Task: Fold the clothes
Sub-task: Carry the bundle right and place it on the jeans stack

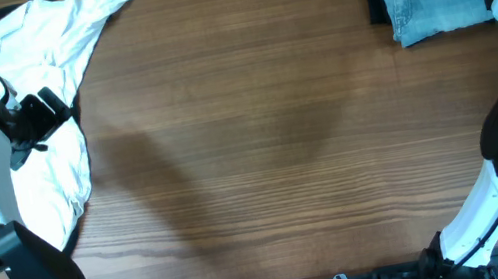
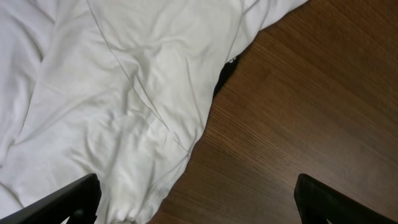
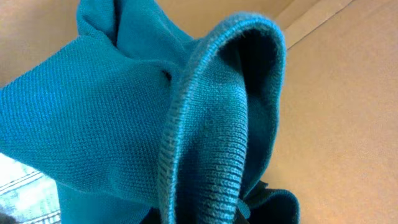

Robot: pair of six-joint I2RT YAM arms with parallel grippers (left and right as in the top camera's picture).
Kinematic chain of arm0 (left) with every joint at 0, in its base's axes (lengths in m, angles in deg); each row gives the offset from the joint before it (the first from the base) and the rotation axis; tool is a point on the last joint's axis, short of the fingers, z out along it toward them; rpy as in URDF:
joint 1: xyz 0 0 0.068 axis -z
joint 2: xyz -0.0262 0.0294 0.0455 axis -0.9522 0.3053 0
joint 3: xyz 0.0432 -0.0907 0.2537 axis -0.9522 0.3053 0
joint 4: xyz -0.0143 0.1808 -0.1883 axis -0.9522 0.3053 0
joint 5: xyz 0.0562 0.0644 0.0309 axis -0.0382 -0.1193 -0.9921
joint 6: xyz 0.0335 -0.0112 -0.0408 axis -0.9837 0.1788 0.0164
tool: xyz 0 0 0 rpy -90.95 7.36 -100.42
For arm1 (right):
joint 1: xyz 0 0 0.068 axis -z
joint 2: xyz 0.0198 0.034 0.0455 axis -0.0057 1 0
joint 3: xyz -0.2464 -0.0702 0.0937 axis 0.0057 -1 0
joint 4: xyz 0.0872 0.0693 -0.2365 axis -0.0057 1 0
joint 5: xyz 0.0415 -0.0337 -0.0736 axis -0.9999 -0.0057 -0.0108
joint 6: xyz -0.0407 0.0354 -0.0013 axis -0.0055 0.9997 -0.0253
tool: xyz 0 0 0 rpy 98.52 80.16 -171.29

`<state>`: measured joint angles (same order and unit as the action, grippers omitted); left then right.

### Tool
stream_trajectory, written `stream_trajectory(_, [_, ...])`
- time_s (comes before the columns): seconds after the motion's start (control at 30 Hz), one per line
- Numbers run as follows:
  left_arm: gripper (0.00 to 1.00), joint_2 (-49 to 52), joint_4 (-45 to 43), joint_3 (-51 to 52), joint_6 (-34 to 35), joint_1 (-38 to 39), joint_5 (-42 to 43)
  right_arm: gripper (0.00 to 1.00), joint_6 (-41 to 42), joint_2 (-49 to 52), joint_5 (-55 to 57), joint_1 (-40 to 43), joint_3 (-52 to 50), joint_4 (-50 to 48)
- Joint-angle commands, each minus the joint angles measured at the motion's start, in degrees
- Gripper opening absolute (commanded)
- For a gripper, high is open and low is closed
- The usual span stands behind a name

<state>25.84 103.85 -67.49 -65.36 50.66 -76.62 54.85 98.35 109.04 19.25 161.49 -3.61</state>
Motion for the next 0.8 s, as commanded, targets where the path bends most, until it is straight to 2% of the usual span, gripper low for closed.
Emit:
stream_trajectory(0.0, [1.0, -0.42, -0.15, -0.48, -0.68, -0.04, 0.33, 0.04, -0.5, 0.0, 0.17, -1.77, 1.7, -1.03])
stream_trajectory(0.17, [1.0, -0.42, -0.17, -0.48, -0.7, -0.04, 0.33, 0.04, -0.02, 0.0, -3.78, -7.04, 1.7, 4.48])
stream_trajectory(0.33, [1.0, -0.42, -0.15, -0.48, -0.7, -0.04, 0.31, 0.04, 7.3, 1.6, -13.64, -11.15, 1.68, 12.79])
stream_trajectory(0.37, [1.0, -0.42, -0.15, -0.48, -0.7, -0.04, 0.31, 0.13, 7.98, 2.38, -15.69, -11.96, 1.66, 14.51])
stream_trajectory(0.4, [1.0, -0.42, -0.15, -0.48, -0.7, -0.04, 0.31, 0.37, 8.52, 2.99, -17.11, -12.66, 1.64, 16.28])
stream_trajectory(0.47, [1.0, -0.42, -0.2, -0.48, -0.7, -0.04, 0.31, 0.7, 8.48, 3.43, -19.43, -13.75, 1.64, 19.5])
stream_trajectory(0.5, [1.0, -0.42, -0.28, -0.48, -0.7, -0.04, 0.31, 0.83, 8.48, 3.52, -20.52, -14.49, 1.64, 21.24])
stream_trajectory(0.63, [1.0, -0.39, -0.61, -0.48, -0.7, -0.04, 0.33, 0.96, 10.16, 0.9, -22.67, -16.11, 1.75, 23.69])
stream_trajectory(0.77, [1.0, -0.13, -0.59, -0.48, -0.7, -0.04, 0.33, 0.98, 10.82, -5.31, -26.12, -16.15, 2.71, 24.22])
